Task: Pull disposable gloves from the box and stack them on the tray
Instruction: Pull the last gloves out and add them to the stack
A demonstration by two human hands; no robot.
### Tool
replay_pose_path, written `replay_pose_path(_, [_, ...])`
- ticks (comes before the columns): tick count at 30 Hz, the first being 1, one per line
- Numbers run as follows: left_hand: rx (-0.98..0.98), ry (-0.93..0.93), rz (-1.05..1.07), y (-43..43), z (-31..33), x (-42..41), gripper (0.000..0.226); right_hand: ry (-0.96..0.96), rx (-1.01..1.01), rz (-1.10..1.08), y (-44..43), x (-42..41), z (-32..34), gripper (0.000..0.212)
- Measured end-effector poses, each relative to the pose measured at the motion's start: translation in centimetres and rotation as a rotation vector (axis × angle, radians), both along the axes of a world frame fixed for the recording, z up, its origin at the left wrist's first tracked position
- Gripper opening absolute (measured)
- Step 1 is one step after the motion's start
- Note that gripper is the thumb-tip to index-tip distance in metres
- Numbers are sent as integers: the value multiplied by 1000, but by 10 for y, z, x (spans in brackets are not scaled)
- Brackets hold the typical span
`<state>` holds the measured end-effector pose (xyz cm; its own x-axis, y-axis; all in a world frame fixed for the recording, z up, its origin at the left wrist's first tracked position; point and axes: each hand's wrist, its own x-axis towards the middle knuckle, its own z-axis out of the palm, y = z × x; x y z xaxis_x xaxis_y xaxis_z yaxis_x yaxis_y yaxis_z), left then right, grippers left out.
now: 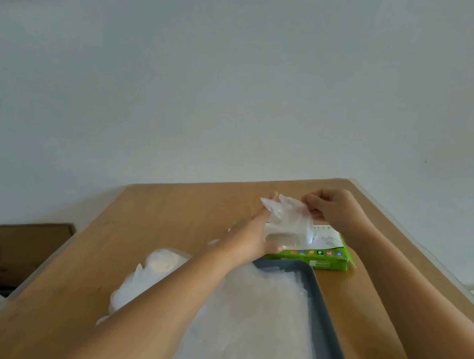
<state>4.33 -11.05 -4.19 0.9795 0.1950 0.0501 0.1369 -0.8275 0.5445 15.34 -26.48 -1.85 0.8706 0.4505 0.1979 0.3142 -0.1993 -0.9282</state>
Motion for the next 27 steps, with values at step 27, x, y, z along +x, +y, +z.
replay_pose_path(27, [252,255,-209,-13,18,-7,38,170,376,-118,1,-12,26,18])
